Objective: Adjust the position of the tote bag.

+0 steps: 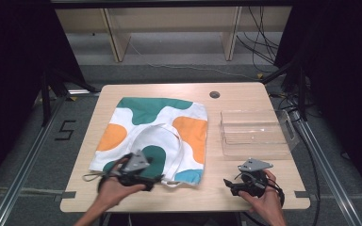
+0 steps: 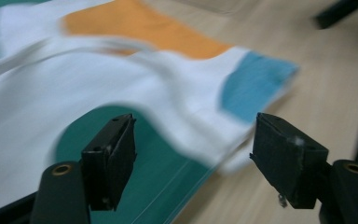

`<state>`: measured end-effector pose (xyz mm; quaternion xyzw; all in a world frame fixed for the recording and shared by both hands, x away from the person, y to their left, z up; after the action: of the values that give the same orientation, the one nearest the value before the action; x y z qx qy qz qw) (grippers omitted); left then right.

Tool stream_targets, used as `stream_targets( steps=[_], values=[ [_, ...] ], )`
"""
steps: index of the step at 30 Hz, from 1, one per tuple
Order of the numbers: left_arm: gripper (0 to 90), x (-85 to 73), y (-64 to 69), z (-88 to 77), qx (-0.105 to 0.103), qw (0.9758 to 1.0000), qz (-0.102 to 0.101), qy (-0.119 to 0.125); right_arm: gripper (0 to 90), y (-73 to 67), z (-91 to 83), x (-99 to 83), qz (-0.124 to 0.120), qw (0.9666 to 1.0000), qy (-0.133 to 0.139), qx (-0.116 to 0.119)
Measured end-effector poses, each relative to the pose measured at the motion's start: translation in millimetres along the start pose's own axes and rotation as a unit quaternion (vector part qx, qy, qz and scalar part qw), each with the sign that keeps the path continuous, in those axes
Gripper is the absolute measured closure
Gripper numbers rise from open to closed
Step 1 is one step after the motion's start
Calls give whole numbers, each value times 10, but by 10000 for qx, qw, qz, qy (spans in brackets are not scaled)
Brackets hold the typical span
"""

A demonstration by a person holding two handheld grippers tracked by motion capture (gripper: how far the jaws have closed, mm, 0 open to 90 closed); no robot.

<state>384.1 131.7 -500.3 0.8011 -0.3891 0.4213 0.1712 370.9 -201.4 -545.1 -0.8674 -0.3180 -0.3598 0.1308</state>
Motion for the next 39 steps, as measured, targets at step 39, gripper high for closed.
stream_targets(
  steps=[39],
  values=[
    [366, -1325, -1363, -608, 1910, 9646, -1488, -1046, 362, -838, 624, 529, -1601, 9857, -254, 464]
  ],
)
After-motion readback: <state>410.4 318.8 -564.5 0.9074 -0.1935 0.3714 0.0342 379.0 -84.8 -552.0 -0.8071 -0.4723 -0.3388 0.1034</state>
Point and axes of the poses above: each handheld gripper's, and its own axes: z roughly forward along the jaws, x roughly out of its top, y roughly to its right, the point moved 8 cm from there along z, roughly forward along the jaws, and after that the axes turned 1 degree about -z, right-handed, at the moved point
